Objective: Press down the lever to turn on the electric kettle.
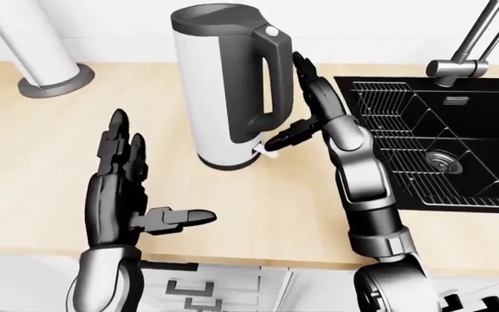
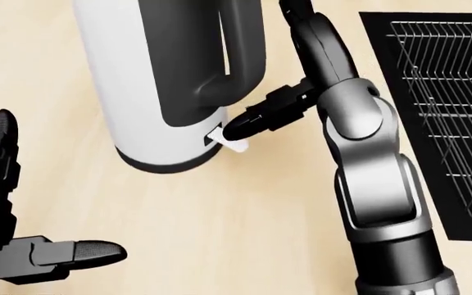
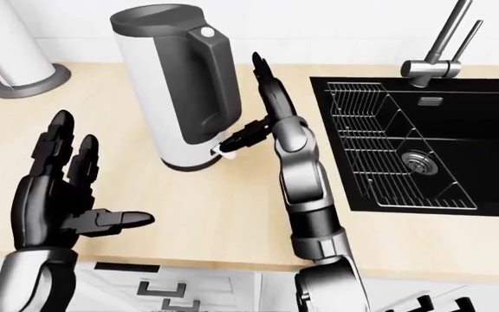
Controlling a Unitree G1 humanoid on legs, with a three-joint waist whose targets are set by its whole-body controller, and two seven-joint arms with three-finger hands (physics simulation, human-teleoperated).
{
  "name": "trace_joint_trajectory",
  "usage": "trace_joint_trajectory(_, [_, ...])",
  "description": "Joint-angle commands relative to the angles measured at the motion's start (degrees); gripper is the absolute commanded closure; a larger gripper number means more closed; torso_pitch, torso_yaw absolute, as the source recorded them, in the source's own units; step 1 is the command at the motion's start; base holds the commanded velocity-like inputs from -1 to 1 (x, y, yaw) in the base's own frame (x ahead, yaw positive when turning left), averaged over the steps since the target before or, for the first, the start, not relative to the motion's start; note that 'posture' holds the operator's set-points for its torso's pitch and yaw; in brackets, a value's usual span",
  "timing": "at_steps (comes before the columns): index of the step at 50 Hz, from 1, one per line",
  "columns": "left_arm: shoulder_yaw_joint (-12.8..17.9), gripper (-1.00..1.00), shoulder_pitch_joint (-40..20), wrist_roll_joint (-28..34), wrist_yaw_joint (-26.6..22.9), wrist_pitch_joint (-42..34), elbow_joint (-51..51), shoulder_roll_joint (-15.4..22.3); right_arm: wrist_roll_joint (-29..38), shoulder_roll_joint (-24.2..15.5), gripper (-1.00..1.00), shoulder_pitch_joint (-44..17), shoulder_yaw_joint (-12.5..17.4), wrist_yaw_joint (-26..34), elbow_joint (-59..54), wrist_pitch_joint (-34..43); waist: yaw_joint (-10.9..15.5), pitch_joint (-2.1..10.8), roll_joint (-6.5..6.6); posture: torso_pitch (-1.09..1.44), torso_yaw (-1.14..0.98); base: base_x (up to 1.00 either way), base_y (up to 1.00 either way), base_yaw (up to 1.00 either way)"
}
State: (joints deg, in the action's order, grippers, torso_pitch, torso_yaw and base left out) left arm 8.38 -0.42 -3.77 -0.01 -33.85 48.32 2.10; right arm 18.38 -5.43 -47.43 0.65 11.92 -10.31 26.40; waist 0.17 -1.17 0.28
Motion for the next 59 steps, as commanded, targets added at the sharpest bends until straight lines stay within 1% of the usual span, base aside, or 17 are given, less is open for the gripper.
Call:
trace_joint_trajectory(1, [0.1,-1.00,-0.8,0.0,0.0,1.7,2.1,0.2,0.0,-0.3,-1.00,-1.8,0.2,-0.7,2.1,-2.5,0.0,1.37,0.16,0.00,0.00,0.00,0.00,0.00])
trace_joint_trajectory(18, [0.2,-1.00,-0.6,-0.3,-0.2,1.8,2.5,0.1,0.7,-0.3,-1.00,-1.0,0.1,-1.3,-0.3,-4.4,0.1,1.45,-0.10,0.00,0.00,0.00,0.00,0.00])
trace_joint_trajectory(31, [0.2,-1.00,-0.4,-0.4,-0.2,2.0,2.6,0.1,4.3,-0.6,-1.00,-1.1,0.0,-4.1,-5.0,-3.2,0.2,1.49,-0.13,0.00,0.00,0.00,0.00,0.00])
trace_joint_trajectory(40, [0.1,-1.00,-0.5,-0.4,-0.2,2.0,2.5,0.1,5.5,-0.5,-1.00,-1.3,-0.1,-3.9,-5.5,-2.5,0.2,1.54,0.00,0.00,0.00,0.00,0.00,0.00])
trace_joint_trajectory(42, [0.1,-1.00,-0.5,-0.4,-0.2,2.1,2.4,0.1,5.7,-0.1,-1.00,-0.7,-0.6,-3.6,-5.6,-2.9,0.2,1.55,0.02,0.00,0.00,0.00,0.00,0.00])
trace_joint_trajectory(44, [0.2,-1.00,-0.7,-0.5,-0.1,1.7,2.6,0.1,7.4,0.0,-1.00,0.2,-1.7,-2.7,-6.8,-3.8,0.2,1.55,0.04,0.00,0.00,0.00,0.00,0.00])
trace_joint_trajectory(50, [0.0,-1.00,-0.4,-0.5,-0.1,2.1,2.5,0.0,9.2,0.5,-1.00,0.7,-1.2,-2.1,-7.3,-3.7,0.2,1.80,0.07,0.00,0.00,0.00,0.00,0.00])
trace_joint_trajectory(59, [0.1,-1.00,-0.4,-0.5,0.0,2.0,2.7,0.1,10.0,1.3,-1.00,1.9,-1.6,-1.8,-7.3,-4.3,0.1,2.08,0.13,0.00,0.00,0.00,0.00,0.00])
